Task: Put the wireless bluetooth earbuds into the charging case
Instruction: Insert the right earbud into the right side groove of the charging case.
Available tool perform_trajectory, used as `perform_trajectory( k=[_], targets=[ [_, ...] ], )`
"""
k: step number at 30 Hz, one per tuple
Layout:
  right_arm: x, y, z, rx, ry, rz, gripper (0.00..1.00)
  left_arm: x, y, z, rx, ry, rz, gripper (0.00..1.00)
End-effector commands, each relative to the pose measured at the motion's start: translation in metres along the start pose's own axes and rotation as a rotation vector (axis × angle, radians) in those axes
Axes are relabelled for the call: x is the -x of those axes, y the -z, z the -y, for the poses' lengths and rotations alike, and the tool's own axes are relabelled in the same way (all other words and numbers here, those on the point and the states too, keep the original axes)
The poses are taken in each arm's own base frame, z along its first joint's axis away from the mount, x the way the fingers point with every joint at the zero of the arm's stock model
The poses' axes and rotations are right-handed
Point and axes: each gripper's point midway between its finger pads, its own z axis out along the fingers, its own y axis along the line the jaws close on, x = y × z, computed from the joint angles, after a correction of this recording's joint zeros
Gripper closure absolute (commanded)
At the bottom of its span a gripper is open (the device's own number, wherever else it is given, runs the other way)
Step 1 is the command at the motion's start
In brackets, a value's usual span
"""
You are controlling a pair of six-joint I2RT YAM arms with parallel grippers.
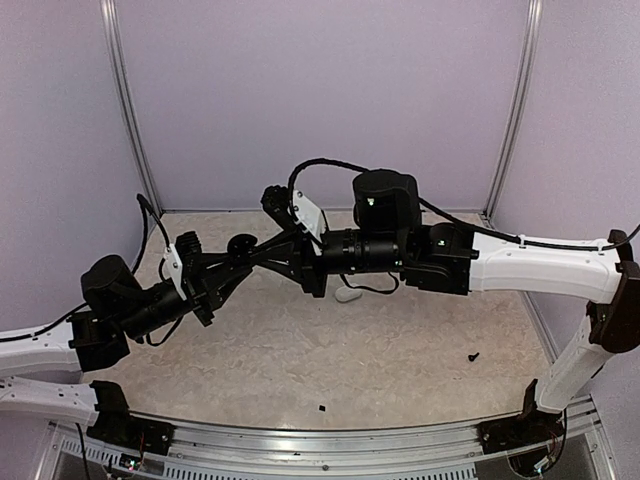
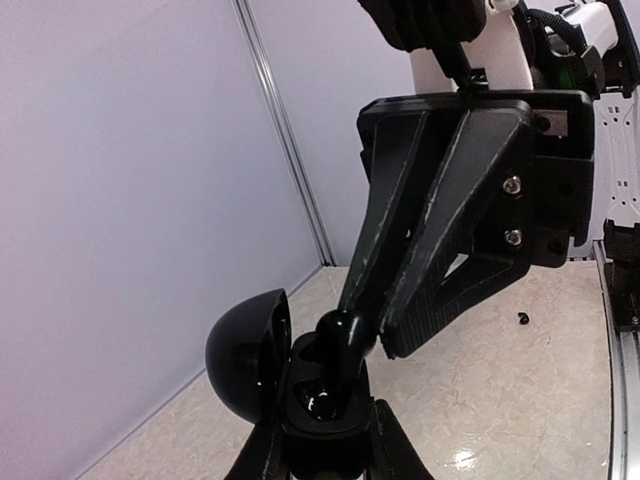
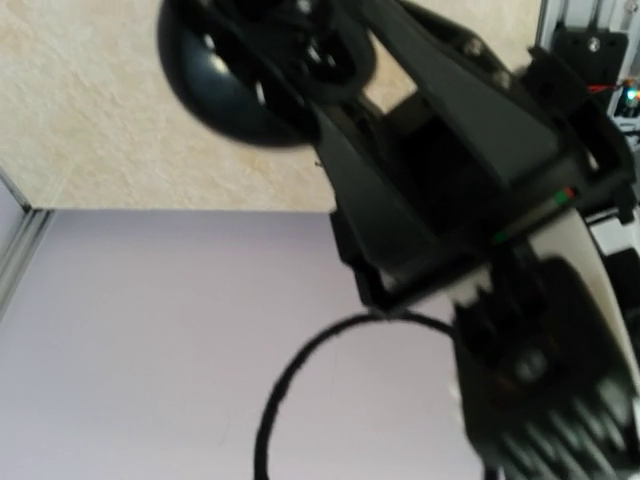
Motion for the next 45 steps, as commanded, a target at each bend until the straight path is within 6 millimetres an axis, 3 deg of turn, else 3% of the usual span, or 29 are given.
perform_trajectory(
  k=[1,5,8,12,21,33,45],
  targets=[
    [0.002,-0.001,0.004,-0.032,-0.006,-0.023,0.89,0.035,0.003,-0.004,-0.002,-0.014,0.098,1.0],
    [0.001,-0.002,0.007,-0.044,-0.008,-0.03,0.88,0.038,0.004,0.0,-0.022,-0.012,0.114,1.0],
    [0.002,-0.001,0.008,-0.045,-0.004,-0.029,0.79,0.038,0.004,0.002,-0.033,-0.005,0.118,1.0],
    [0.007,0.006,0.008,-0.052,0.007,-0.018,0.75,0.038,0.005,0.001,-0.034,0.011,0.122,1.0],
    [0.008,0.016,0.005,-0.051,0.014,-0.022,0.7,0.038,0.006,-0.001,-0.037,0.039,0.133,1.0],
    [0.017,0.013,-0.014,0.028,0.018,0.022,0.86,0.036,0.003,-0.002,-0.038,0.05,0.129,1.0],
    [0.018,0.004,-0.014,0.025,0.016,0.023,0.9,0.034,0.001,0.002,-0.054,0.044,0.122,1.0]
  ],
)
